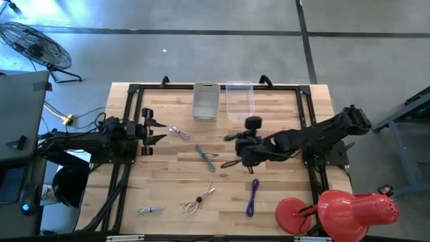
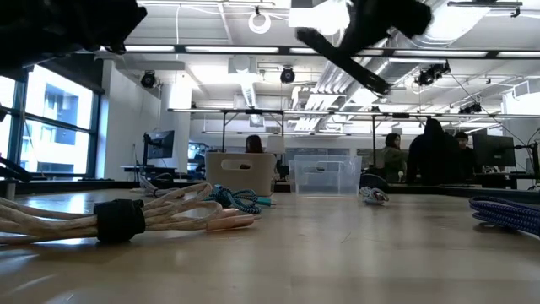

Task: Pick & Place USB Port
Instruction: Put the green and black charger cable into the gray bin

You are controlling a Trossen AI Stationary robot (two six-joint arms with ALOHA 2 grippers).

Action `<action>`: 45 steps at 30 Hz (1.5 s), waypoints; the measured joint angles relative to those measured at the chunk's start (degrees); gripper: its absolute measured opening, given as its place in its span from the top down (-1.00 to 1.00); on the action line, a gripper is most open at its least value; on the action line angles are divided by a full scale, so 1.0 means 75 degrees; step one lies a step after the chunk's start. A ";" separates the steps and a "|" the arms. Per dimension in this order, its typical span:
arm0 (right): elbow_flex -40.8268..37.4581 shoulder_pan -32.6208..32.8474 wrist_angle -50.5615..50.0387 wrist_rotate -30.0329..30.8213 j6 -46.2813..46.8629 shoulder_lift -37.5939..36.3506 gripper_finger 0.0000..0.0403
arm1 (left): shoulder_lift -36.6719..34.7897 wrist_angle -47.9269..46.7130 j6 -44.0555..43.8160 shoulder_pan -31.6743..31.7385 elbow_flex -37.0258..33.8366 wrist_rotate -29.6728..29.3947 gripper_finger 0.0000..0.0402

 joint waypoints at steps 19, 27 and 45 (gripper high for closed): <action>-0.0035 0.0243 0.2677 -0.1391 -0.1424 0.0000 0.88 | 0.3458 0.0627 0.0464 -0.0850 0.1550 0.0705 0.24; -0.0038 0.0508 0.3859 -0.2096 -0.2289 -0.0003 0.88 | 0.5215 0.0633 0.0104 -0.0850 0.2613 0.0657 0.24; -0.0038 0.0476 0.4107 -0.2263 -0.2606 0.0466 0.88 | 0.7973 0.0809 0.0090 -0.0915 0.4775 0.2529 0.24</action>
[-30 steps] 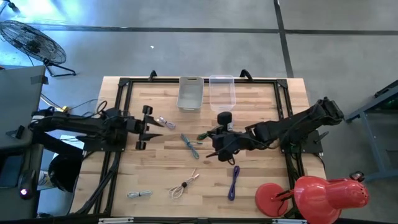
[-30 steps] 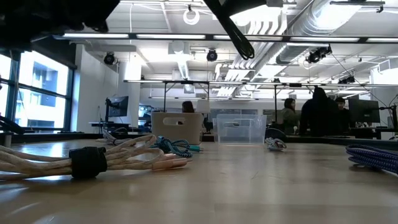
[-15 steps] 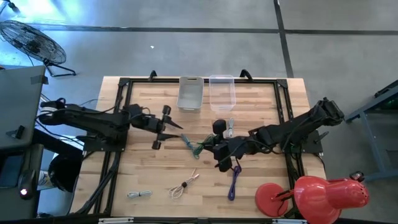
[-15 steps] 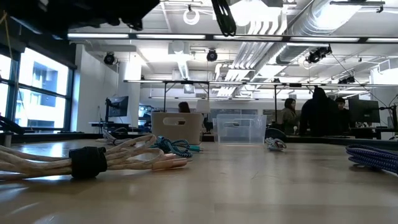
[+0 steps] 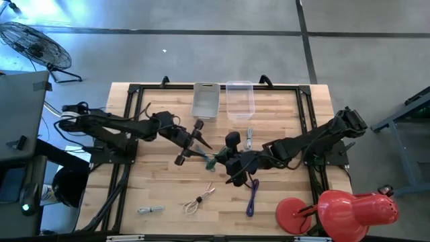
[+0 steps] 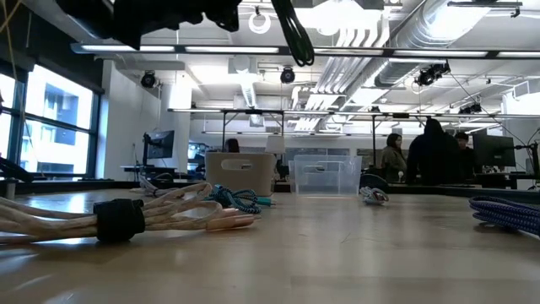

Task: Pick & Place USB Port
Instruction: Put the green and black charger cable into the gray bin

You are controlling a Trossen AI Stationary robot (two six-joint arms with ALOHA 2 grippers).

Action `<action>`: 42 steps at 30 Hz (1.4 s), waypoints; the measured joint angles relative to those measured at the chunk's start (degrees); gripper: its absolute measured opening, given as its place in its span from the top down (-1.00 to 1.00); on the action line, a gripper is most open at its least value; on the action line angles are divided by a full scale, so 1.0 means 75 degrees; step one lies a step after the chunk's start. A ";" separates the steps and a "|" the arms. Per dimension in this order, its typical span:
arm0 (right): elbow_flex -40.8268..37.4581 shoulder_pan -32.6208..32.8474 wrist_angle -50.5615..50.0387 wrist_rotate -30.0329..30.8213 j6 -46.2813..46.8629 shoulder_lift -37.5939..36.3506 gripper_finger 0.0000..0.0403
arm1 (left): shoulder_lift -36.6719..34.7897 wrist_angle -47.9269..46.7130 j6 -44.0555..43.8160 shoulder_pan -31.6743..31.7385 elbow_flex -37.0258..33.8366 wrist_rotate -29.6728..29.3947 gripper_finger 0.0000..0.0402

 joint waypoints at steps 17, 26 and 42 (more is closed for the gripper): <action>0.0000 -0.0254 0.0185 -0.0183 -0.0010 0.0000 0.88 | 0.0052 -0.0040 0.0385 -0.0594 0.0066 -0.0019 0.24; 0.0000 -0.0259 0.0446 -0.0154 0.0017 0.0042 0.88 | 0.0050 -0.0258 0.0404 -0.0581 0.0064 -0.0525 0.24; 0.0006 -0.0513 0.0795 -0.0424 0.0001 0.0376 0.88 | 0.0059 -0.0230 0.0880 -0.0586 0.0057 -0.0740 0.30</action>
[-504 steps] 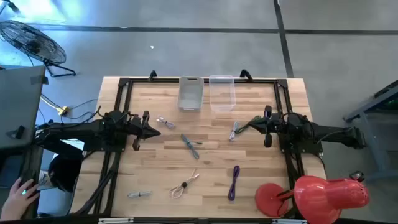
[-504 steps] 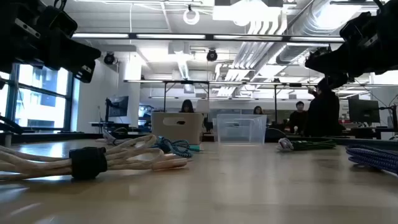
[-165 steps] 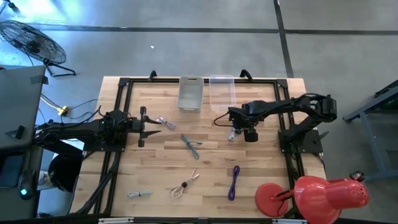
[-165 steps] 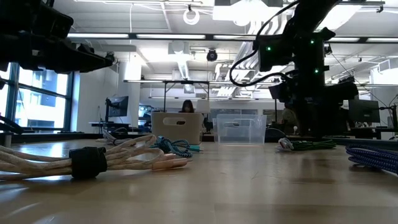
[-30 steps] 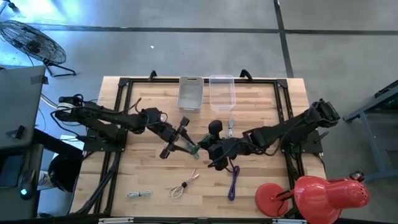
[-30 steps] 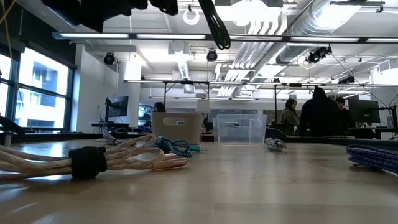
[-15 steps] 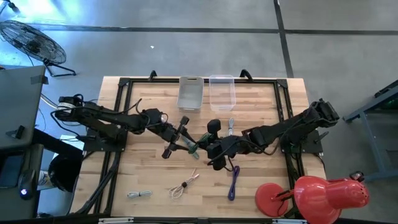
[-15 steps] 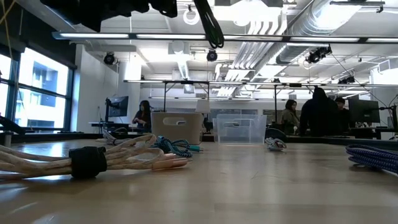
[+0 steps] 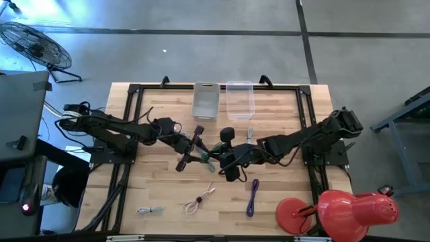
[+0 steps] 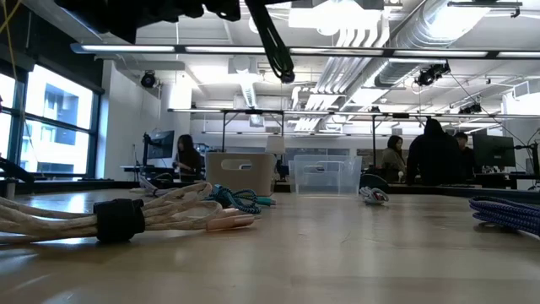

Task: Pick & Place USB Port
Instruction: Put the green and black charger cable into the gray bin

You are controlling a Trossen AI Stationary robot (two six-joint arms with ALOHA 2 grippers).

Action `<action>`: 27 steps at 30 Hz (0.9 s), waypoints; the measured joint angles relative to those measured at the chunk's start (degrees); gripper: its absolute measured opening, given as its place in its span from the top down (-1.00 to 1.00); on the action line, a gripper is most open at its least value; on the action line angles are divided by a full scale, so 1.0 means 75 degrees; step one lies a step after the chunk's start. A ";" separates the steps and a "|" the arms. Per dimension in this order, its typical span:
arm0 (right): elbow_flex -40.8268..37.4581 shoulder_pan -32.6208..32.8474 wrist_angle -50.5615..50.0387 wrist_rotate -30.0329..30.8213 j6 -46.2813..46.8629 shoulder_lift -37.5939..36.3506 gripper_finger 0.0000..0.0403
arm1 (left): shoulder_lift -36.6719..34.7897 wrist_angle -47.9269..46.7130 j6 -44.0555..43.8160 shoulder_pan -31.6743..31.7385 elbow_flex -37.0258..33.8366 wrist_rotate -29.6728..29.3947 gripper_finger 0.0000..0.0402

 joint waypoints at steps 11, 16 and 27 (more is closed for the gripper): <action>0.0000 0.0037 -0.0009 0.0120 0.0410 0.0000 0.43 | -0.0003 -0.0151 0.0572 0.0002 0.0003 -0.0623 0.85; 0.0000 0.0271 -0.0268 0.1497 0.0497 0.0000 0.28 | -0.0202 -0.0407 0.0805 0.0008 0.0000 -0.0970 0.85; 0.0000 0.0891 -0.0590 0.3323 0.0345 -0.0009 0.14 | -0.1416 -0.2289 0.2298 0.1592 0.0003 -0.1940 0.85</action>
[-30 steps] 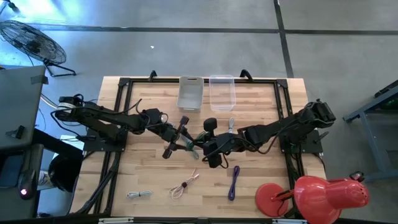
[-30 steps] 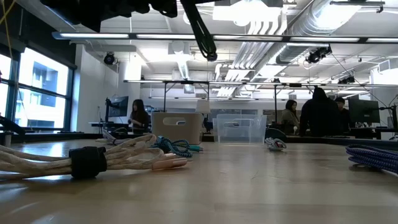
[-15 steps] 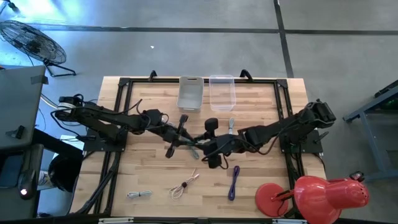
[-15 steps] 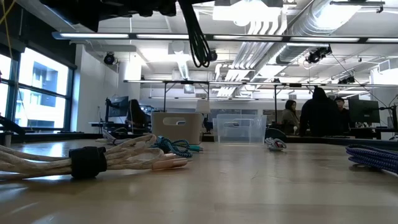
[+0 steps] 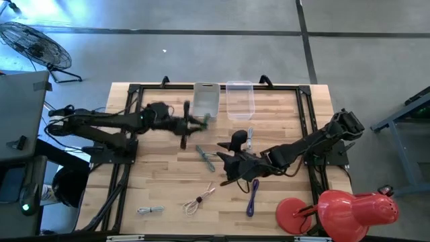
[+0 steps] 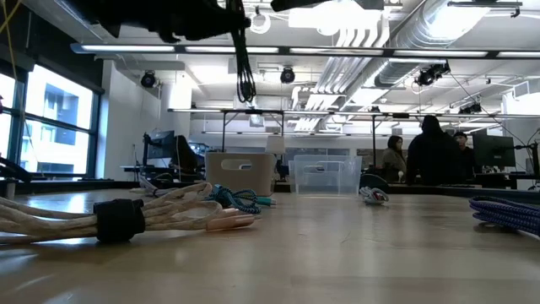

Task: Pick & Place USB Port
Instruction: Put the green and black charger cable into the gray bin

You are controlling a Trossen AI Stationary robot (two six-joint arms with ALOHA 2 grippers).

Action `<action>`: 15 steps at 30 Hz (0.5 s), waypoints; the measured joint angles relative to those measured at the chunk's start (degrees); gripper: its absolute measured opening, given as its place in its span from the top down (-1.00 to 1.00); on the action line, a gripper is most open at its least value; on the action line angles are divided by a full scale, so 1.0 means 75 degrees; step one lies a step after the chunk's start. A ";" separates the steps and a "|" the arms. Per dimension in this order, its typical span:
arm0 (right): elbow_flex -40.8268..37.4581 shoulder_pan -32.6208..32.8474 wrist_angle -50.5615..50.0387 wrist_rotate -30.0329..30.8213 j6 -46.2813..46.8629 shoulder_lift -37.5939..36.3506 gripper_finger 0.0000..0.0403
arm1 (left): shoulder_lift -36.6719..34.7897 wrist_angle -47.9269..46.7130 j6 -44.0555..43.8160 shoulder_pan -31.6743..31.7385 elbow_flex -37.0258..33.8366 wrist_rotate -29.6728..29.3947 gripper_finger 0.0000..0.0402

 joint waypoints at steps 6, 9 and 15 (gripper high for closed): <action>0.0000 0.0105 -0.0184 0.0673 -0.0020 -0.0033 0.14 | 0.0329 -0.0337 -0.0866 0.2104 0.0193 0.1313 0.85; 0.0000 0.0125 -0.0219 0.0835 0.0005 -0.0096 0.15 | 0.0687 -0.0363 -0.1499 0.2899 0.0192 0.2023 0.85; 0.0000 0.0149 -0.0225 0.0806 0.0057 -0.0160 0.15 | 0.1571 0.0218 -0.1973 0.3365 0.0201 0.2638 0.85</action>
